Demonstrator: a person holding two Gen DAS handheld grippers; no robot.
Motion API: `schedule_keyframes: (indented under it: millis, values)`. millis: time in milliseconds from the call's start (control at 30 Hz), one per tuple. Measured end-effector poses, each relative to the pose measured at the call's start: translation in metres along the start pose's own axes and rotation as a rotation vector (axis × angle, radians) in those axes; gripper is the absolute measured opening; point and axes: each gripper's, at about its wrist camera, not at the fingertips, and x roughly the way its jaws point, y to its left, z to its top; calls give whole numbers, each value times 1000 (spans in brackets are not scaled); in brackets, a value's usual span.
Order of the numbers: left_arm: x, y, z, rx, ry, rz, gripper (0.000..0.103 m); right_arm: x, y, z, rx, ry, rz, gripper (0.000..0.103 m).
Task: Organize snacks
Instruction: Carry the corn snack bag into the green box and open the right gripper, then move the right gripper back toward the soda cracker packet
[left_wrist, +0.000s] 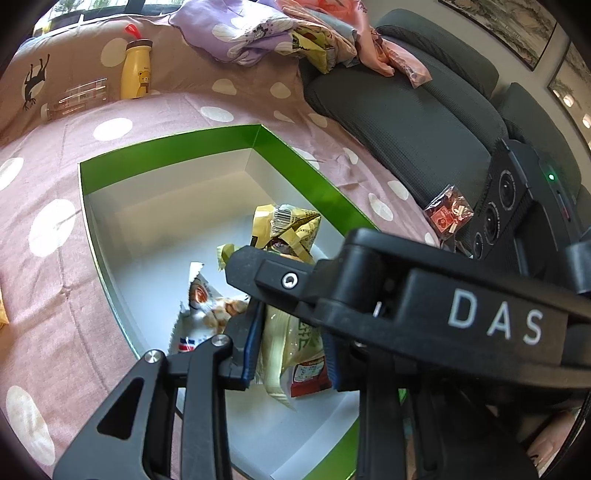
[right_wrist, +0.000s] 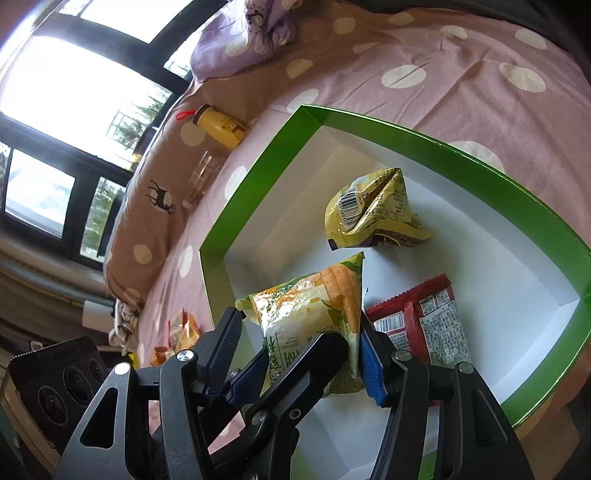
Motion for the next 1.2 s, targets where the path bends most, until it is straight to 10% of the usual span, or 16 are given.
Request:
schedule_keyframes:
  millis: [300, 633, 1200]
  values:
    - [-5, -2, -4, 1, -20, 30, 31, -5, -3, -3, 28, -31, -25, 65]
    - [-73, 10, -20, 22, -156, 54, 73, -26, 20, -9, -53, -153, -39, 82]
    - [-221, 147, -112, -289, -364, 429, 99, 5, 128, -63, -425, -157, -69, 94]
